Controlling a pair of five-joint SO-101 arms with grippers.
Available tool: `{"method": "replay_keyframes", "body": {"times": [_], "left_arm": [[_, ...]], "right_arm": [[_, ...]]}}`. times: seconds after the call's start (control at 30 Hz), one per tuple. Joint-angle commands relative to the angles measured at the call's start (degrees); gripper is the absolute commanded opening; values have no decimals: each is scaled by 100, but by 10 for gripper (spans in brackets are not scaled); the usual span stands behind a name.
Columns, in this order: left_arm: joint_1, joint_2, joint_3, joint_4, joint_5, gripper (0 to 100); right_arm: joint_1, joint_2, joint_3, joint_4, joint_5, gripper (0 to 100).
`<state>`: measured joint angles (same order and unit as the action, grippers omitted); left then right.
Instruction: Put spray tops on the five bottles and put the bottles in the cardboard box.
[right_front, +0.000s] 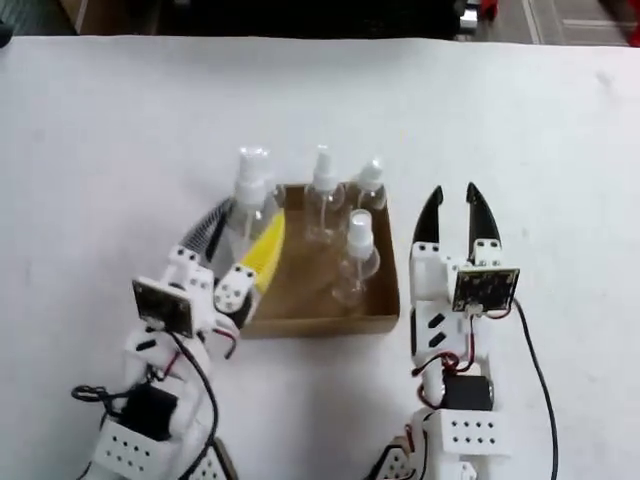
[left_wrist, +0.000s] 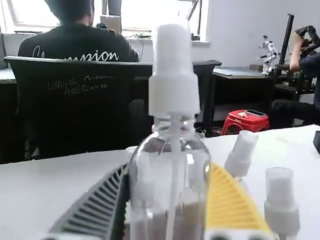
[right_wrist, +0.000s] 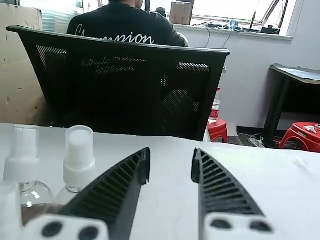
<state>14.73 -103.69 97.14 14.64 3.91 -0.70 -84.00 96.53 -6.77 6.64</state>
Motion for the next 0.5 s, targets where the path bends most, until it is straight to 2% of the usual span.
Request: {"method": "replay_keyframes", "body": {"times": [0.0,0.13,0.2,0.3,0.37,0.47], "left_arm": [[-4,-13,-9,62,88,24],[-4,-13,-9,70,62,24],[-4,-13,-9,70,53,24],[-4,-13,-9,70,53,24],[4,-13,-9,53,44,24],[4,-13,-9,26,44,24]], "right_arm": [[119,-31,53,-347,70,115],[136,-31,-290,-681,62,6],[145,-31,-756,-321,70,35],[75,4,-2101,1807,79,36],[-303,66,-3226,3204,79,42],[-1103,356,-4765,4673,316,55]]}}
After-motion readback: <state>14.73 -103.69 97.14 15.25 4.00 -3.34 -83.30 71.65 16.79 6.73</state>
